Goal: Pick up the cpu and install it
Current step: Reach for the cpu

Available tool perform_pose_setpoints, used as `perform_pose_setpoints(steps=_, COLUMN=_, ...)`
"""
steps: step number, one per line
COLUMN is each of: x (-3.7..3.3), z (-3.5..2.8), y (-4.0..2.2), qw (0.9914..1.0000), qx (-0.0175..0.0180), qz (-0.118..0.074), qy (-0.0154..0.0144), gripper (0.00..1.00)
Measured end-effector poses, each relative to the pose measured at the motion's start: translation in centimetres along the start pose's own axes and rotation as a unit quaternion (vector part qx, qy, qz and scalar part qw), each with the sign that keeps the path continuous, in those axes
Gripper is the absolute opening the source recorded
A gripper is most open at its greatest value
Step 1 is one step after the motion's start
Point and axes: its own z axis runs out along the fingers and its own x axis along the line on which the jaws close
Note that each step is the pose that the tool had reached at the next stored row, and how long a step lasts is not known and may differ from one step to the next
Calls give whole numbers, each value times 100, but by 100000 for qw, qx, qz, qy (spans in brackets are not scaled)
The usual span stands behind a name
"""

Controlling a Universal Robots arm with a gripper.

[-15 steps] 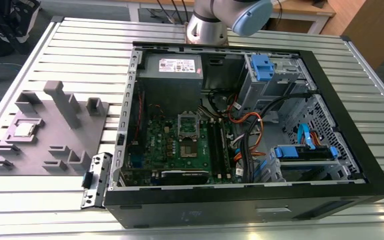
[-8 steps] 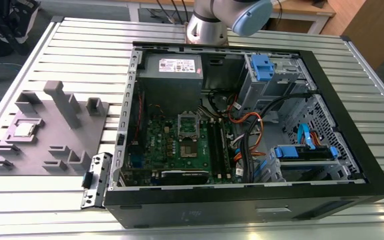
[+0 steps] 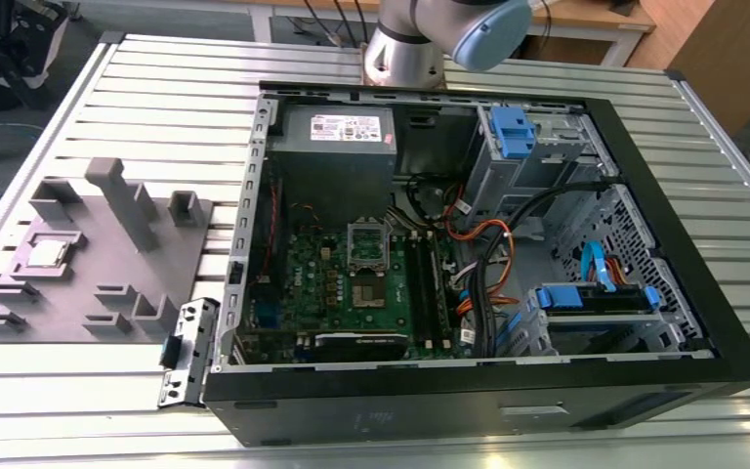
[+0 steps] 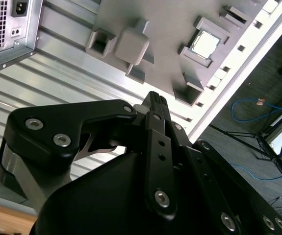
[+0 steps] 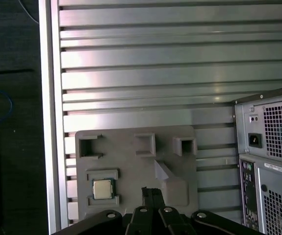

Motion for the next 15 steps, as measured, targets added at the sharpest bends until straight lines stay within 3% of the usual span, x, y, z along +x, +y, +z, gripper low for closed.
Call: perform_pose_setpoints(steps=15, x=200, z=236, y=-42, qw=100000, qx=18, qz=-6, qy=16, gripper=11)
